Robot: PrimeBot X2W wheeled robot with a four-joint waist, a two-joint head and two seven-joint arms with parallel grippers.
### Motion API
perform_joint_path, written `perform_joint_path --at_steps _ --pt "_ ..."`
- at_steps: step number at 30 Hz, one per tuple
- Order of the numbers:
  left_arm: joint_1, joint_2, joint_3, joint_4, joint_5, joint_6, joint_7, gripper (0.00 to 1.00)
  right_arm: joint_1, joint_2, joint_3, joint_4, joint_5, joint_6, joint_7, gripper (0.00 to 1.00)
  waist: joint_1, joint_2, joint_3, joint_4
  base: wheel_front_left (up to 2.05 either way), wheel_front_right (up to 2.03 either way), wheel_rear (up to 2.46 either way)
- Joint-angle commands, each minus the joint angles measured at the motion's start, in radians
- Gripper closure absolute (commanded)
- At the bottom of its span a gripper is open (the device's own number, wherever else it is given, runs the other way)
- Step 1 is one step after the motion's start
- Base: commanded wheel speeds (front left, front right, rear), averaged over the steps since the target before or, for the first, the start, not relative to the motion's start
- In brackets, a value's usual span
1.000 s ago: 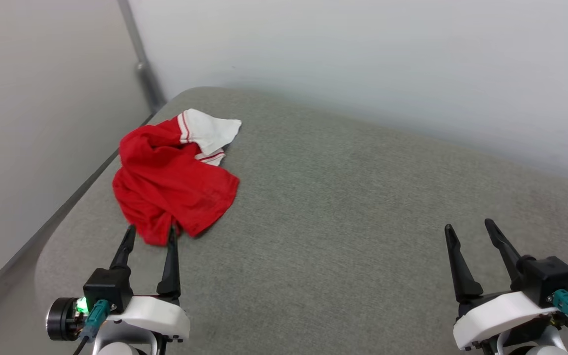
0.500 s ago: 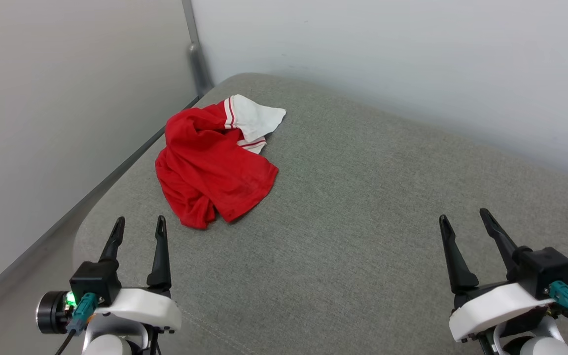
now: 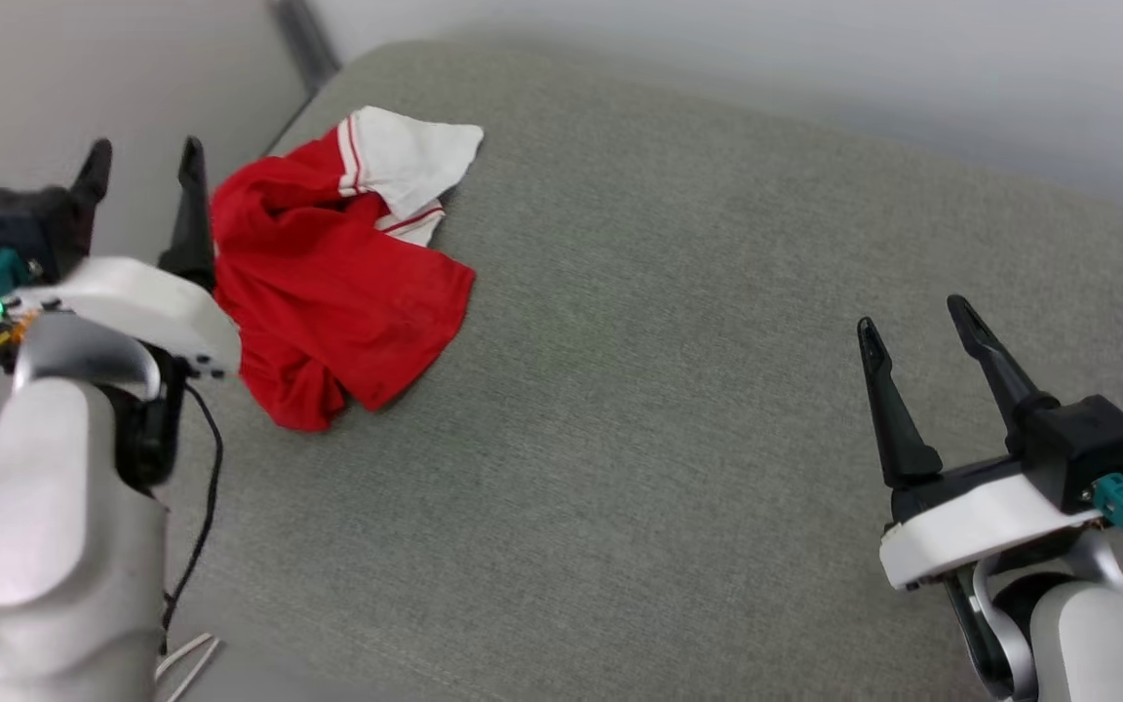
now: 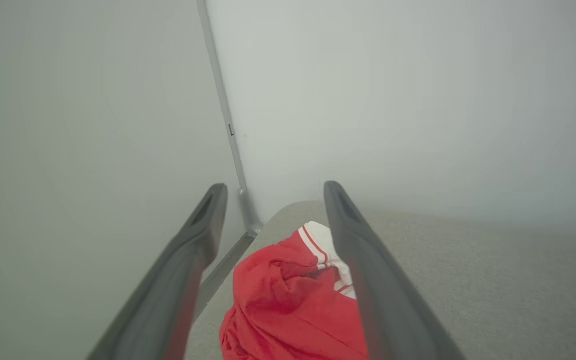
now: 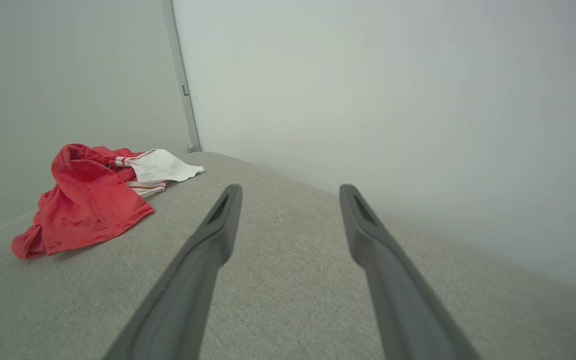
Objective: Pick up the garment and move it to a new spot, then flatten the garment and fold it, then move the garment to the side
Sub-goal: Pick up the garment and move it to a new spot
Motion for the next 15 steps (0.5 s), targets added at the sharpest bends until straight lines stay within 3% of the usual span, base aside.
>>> perform_joint_path --at_steps 1,10,15 --pt "-0.055 0.029 -0.001 0.03 -0.012 -0.013 0.052 0.0 -0.028 -0.002 0.003 -0.012 -0.01 0.0 0.003 0.0 -0.0001 -0.0001 0.087 -0.075 0.0 0.0 0.0" --pt "-0.224 0.191 -0.028 0.28 -0.139 -0.048 0.481 0.0 -0.101 -0.024 0.009 -0.04 -0.003 0.0 0.002 0.0 -0.0001 -0.0001 0.241 -0.177 0.0 0.0 0.0" --pt "-0.248 0.239 -0.033 0.377 -0.217 -0.051 0.634 0.0 -0.132 -0.033 0.009 -0.041 0.007 0.0 -0.003 0.0 -0.0001 -0.0001 0.303 -0.212 0.0 0.0 0.0"
